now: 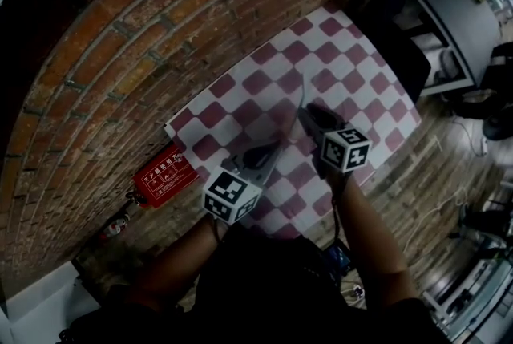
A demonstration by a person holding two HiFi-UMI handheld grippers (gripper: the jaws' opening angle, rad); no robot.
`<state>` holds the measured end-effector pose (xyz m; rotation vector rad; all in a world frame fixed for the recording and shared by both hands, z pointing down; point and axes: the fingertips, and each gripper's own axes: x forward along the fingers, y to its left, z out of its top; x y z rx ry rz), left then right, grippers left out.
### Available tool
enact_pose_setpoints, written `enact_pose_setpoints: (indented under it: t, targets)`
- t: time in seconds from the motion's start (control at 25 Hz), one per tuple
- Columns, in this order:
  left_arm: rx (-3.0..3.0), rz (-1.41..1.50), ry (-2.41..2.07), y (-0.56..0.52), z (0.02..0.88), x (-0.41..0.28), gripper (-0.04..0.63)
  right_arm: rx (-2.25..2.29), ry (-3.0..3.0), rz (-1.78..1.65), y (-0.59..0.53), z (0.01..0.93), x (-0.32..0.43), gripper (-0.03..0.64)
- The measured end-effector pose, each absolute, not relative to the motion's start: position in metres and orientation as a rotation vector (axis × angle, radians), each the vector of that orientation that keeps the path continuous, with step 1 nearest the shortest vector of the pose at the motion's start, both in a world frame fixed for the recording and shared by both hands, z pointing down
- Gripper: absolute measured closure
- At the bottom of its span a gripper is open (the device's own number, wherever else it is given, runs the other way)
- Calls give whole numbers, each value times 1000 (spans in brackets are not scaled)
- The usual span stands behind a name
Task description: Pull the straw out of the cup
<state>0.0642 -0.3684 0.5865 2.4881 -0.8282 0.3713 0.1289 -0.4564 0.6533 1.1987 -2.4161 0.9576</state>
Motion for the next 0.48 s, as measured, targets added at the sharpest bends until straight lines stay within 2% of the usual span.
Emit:
enact_pose_setpoints:
  t: [0.4, 0.48]
  targets:
    - [2463, 376, -841, -372, 594, 60, 588, 1180, -2339, 985, -470, 679, 120, 512]
    - [2461, 382, -840, -371, 595, 59, 588, 1185, -2333, 976, -469, 680, 121, 575]
